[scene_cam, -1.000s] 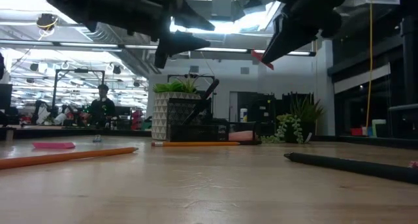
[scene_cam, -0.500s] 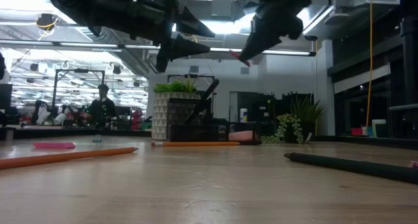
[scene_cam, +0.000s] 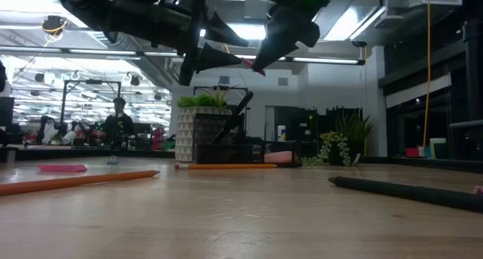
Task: Pick and place office supplies into organizer
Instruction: Put the orange eraser into the black desk organizer
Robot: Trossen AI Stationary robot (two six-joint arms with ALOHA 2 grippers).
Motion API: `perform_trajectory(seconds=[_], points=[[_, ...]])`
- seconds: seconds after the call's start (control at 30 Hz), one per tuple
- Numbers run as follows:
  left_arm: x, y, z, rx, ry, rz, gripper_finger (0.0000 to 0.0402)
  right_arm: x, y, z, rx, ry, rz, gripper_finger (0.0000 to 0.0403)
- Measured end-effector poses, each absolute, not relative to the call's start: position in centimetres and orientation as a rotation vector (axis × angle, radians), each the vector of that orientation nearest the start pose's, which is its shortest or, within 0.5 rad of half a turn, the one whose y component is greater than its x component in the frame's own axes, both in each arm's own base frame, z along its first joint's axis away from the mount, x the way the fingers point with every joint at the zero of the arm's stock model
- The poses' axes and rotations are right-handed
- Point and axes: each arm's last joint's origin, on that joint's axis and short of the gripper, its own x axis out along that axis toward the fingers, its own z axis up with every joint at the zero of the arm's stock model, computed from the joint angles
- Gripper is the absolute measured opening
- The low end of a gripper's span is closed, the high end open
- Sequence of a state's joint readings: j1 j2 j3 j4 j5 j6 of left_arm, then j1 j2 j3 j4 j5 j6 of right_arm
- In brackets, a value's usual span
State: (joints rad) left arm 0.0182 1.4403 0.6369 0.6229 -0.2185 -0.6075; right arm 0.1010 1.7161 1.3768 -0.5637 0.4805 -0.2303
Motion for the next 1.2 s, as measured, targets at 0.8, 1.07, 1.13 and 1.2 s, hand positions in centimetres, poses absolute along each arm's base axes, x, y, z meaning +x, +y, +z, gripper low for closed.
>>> perform_trajectory(seconds=[0.8,1.07,1.13,1.2], points=[[29.2,2.2,21.2,-0.586,0.105,0.321,0.0144,37.3,2.3,28.0,-0.517,0.88,-0.286,0.01],[29.2,2.2,21.2,-0.57,0.107,0.32,0.0109,37.4,2.3,28.0,-0.52,0.874,-0.286,0.01],[29.2,2.2,21.2,-0.562,0.108,0.319,0.0101,37.4,2.3,28.0,-0.52,0.873,-0.286,0.01],[29.2,2.2,21.2,-0.56,0.108,0.318,0.0094,37.4,2.3,28.0,-0.519,0.868,-0.286,0.01]])
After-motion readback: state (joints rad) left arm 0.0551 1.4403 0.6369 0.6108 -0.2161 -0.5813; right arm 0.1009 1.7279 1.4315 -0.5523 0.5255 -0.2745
